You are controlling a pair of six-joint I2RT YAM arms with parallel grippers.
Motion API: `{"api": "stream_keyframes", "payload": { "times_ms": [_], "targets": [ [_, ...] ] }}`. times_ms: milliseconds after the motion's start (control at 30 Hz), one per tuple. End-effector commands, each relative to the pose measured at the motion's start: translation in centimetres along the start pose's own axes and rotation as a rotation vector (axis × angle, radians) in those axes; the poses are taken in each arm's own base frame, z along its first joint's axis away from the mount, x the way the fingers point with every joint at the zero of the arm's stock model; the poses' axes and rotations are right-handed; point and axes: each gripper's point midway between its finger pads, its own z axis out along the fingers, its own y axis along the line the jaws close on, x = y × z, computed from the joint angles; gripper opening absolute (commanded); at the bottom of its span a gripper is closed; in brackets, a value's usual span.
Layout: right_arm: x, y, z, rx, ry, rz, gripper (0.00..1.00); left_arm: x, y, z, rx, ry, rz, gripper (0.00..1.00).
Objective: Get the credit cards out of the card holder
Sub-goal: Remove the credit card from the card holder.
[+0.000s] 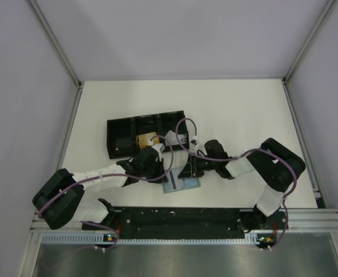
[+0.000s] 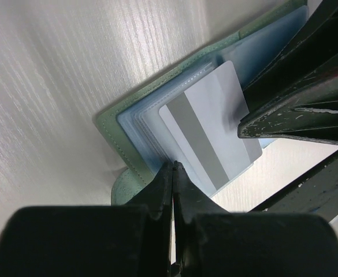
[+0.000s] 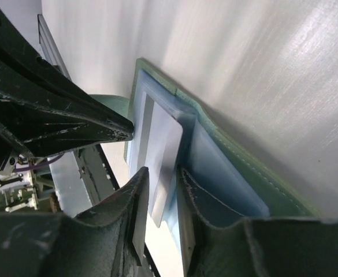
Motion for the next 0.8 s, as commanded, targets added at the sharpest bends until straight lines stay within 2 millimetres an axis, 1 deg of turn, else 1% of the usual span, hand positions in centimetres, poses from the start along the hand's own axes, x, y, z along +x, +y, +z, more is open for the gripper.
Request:
{"api": "stream_keyframes", "payload": {
  "times_ms": [0, 167, 267, 300, 400, 467, 533, 600, 700, 733, 767],
  "targets": [
    [-0.8, 1.1, 0.8, -0.048, -0.011, -0.029, 0.22, 0.4, 0.6, 0.5, -0.032, 0.014, 0.028, 0.0],
    [-0.7, 0.9, 0.5, -0.047, -0.011, -0.035, 0.01, 0.6, 1.5, 0.4, -0.076, 0.017, 0.033, 0.0],
    [-0.7, 0.4, -0.2, -0.043, -0.019, -0.033, 0.0, 0.7, 2.0, 0.2, -0.099, 0.015, 0.035, 0.0],
    [-0.5, -0.1, -0.5, -0.035, -0.021, -0.023, 0.0, 0.7, 2.1, 0.2, -0.102, 0.012, 0.036, 0.0],
    [-0.7, -0.6, -1.3, -0.024, -0.031, -0.016, 0.0, 0.7, 2.1, 0.1, -0.103, 0.008, 0.036, 0.0],
    [-0.9, -0.6, -1.5, -0.02, -0.032, -0.026, 0.0, 0.5, 1.8, 0.0, -0.092, -0.003, 0.035, 0.0],
    [-0.8, -0.6, -1.5, -0.021, -0.017, -0.028, 0.0, -0.3, 0.7, -0.4, -0.041, -0.037, 0.03, 0.0],
    [-0.8, -0.6, -1.4, -0.024, -0.018, -0.024, 0.0, -1.4, -1.1, -1.2, 0.036, -0.09, 0.027, 0.0],
    [-1.0, -0.6, -1.4, -0.027, -0.021, -0.026, 0.0, -3.0, -4.1, -2.3, 0.157, -0.145, 0.02, 0.09],
    [-1.0, -0.5, -1.3, -0.028, -0.02, -0.025, 0.0, -3.6, -5.1, -2.5, 0.197, -0.167, 0.023, 0.11],
    [-1.0, -0.5, -1.3, -0.03, -0.02, -0.024, 0.0, -3.8, -5.8, -2.6, 0.218, -0.169, 0.027, 0.12]
  ]
}}
